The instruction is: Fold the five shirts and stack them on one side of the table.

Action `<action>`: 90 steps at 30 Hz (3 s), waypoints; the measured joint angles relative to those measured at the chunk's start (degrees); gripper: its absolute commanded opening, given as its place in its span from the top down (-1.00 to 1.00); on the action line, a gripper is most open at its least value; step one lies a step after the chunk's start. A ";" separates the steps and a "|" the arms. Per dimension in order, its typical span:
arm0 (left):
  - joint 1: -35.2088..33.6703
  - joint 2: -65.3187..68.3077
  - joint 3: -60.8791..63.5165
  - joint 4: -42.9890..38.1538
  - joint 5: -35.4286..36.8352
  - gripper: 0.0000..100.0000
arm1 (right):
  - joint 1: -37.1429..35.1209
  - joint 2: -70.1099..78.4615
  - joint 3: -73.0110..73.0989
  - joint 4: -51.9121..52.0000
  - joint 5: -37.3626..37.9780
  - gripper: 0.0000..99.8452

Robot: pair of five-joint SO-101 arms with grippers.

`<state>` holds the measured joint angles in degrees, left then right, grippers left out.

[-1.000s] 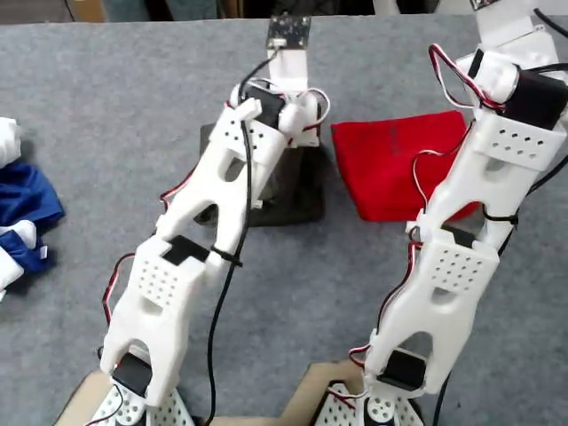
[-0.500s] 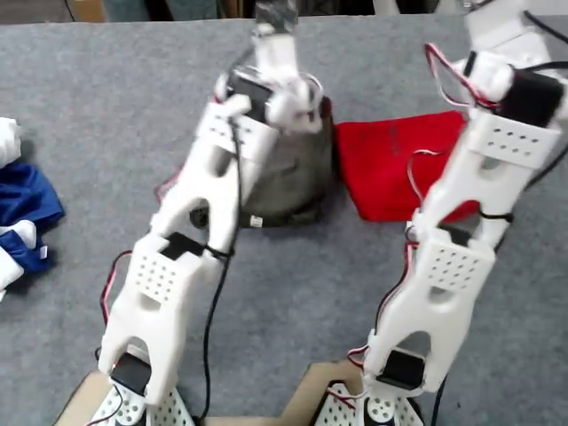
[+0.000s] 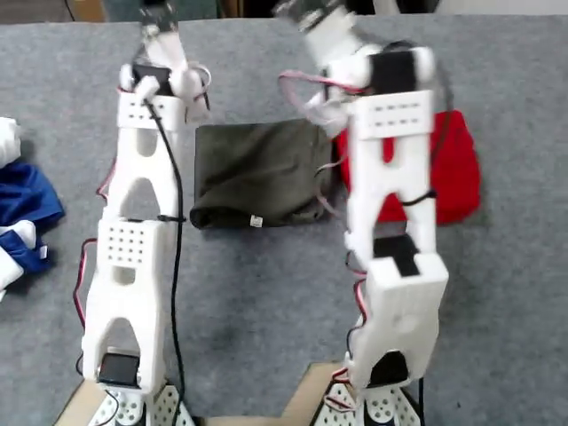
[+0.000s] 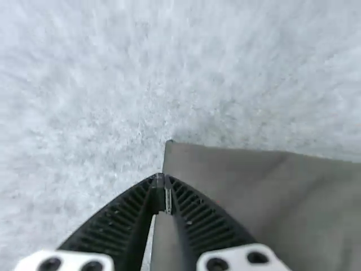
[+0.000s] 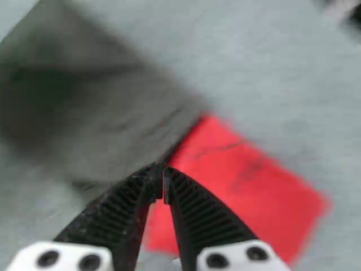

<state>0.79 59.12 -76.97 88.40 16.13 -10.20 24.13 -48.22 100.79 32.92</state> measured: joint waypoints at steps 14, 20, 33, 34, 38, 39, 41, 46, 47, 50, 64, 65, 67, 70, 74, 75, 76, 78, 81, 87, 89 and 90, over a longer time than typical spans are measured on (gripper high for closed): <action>2.99 12.48 -1.05 -4.84 -0.44 0.94 | 4.57 -1.93 50.20 -27.34 -0.97 0.97; 2.99 13.45 -3.25 -4.40 -0.44 0.94 | 6.86 -4.57 49.23 -23.82 3.43 0.97; 2.55 13.54 -3.69 -4.31 -0.26 0.94 | -0.35 -8.97 43.60 -20.13 2.29 0.97; 2.55 13.54 -3.69 -4.31 -0.26 0.94 | -0.18 -7.47 45.19 -21.45 2.29 0.97; 2.55 13.54 -3.69 -4.31 -0.26 0.94 | 0.44 -0.70 49.67 -26.29 2.46 0.97; 2.37 13.54 -3.69 -4.31 -0.26 0.94 | 0.88 0.26 49.76 -26.46 3.25 0.97; 2.20 14.07 -3.78 -4.31 -0.26 0.94 | 1.76 0.79 49.85 -26.46 4.57 0.97; 2.20 14.33 -3.87 -4.31 -0.26 0.94 | 3.87 0.26 49.93 -26.46 7.56 0.97; 2.20 14.33 -3.87 -4.31 -0.26 0.94 | 4.13 -0.44 49.93 -25.85 8.53 0.97; 2.20 14.33 -3.87 -4.31 -0.26 0.94 | 4.31 -3.78 50.02 -22.33 11.60 0.97; 2.20 14.33 -3.87 -4.04 -0.35 0.94 | -0.79 -10.46 59.52 -34.99 3.08 0.97; 2.20 14.33 -3.87 -4.04 -0.35 0.94 | -0.70 -8.79 60.40 -35.96 2.81 0.97; 2.20 14.33 -3.87 -4.04 -0.35 0.94 | -0.62 -6.95 60.66 -36.66 2.64 0.97; 2.20 14.33 -3.87 -4.04 -0.35 0.94 | 1.49 -6.42 60.66 -36.48 2.55 0.97; 2.20 14.33 -3.87 -4.04 -0.35 0.94 | 3.43 -5.89 57.67 -32.44 6.42 0.97; 2.20 14.33 -3.87 -4.04 -0.35 0.94 | 3.43 -5.89 56.62 -30.59 8.00 0.97; 2.20 14.33 -3.87 -4.04 -0.35 0.94 | 3.52 -5.89 55.30 -28.92 9.23 0.97; 2.20 14.33 -3.87 -4.04 -0.35 0.94 | 3.52 -5.89 52.57 -25.41 10.55 0.97; 2.20 14.33 -3.87 -4.04 -0.35 0.94 | 3.96 -5.80 46.86 -19.78 11.08 0.97; 2.20 14.33 -3.87 -4.04 -0.35 0.94 | 4.04 -5.80 30.42 -5.19 11.25 0.97; 2.20 14.33 -4.04 -4.04 -0.53 0.94 | 4.04 -5.80 25.23 -1.58 11.25 0.97; 2.20 14.42 -4.57 -3.60 -1.32 0.94 | 4.04 -5.89 23.30 -0.97 11.25 0.97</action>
<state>2.99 73.54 -81.54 84.79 14.81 -6.15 18.24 -24.92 99.82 44.18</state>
